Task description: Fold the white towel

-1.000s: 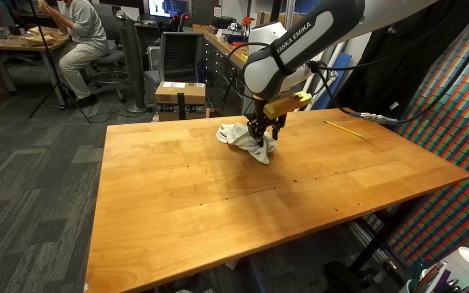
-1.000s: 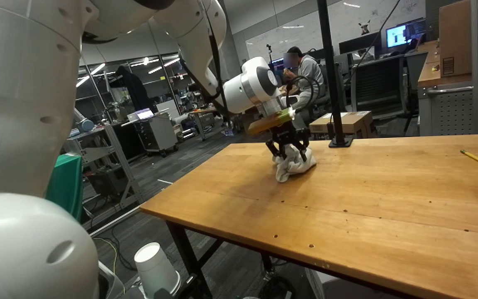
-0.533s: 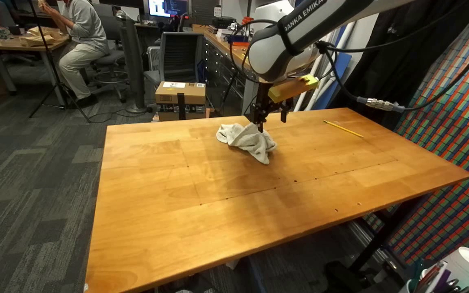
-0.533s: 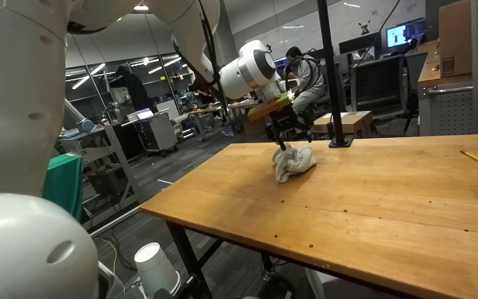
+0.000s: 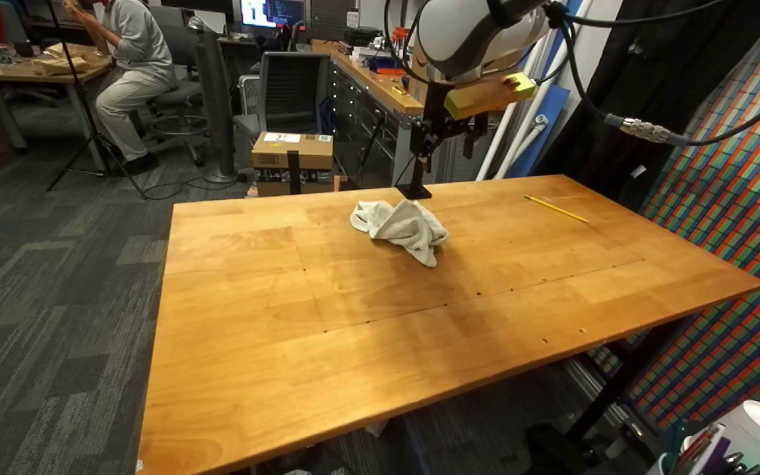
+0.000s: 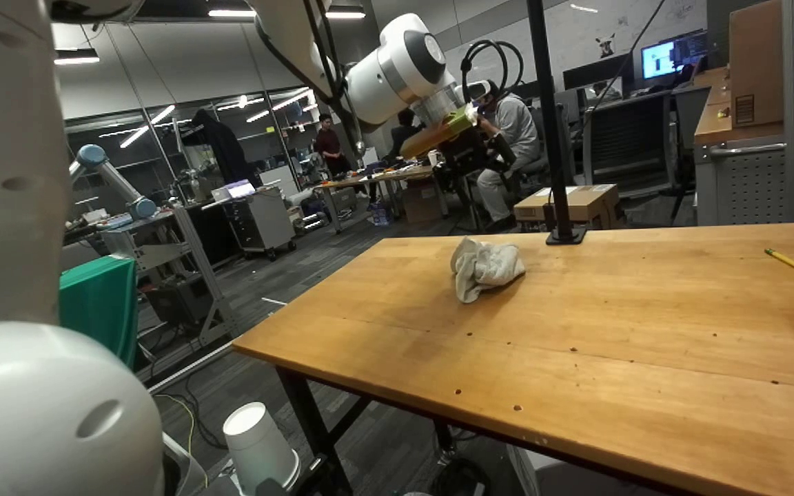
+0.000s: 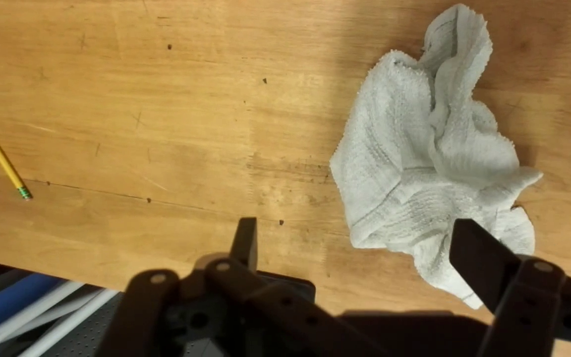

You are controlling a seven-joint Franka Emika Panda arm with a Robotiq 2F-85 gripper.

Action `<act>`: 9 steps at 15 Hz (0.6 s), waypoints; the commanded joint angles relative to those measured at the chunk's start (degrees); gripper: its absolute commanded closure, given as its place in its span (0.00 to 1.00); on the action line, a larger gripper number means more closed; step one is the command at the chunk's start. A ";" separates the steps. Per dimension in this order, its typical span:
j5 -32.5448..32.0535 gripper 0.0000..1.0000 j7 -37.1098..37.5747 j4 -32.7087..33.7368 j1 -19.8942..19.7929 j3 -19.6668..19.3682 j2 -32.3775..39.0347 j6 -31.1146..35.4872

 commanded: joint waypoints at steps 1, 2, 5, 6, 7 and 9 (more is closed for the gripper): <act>2.80 0.00 2.53 -3.12 -1.30 0.31 -4.59 0.03; 3.99 0.00 3.17 -4.14 -1.80 0.30 -5.63 0.43; 8.68 0.00 5.57 -7.90 -3.85 -0.16 -9.45 2.00; 10.29 0.00 6.37 -9.29 -4.60 -0.37 -10.80 2.37; 12.21 0.00 6.76 -10.71 -5.43 -0.54 -12.14 2.37; 15.36 0.00 7.02 -13.55 -6.90 -1.05 -14.88 2.31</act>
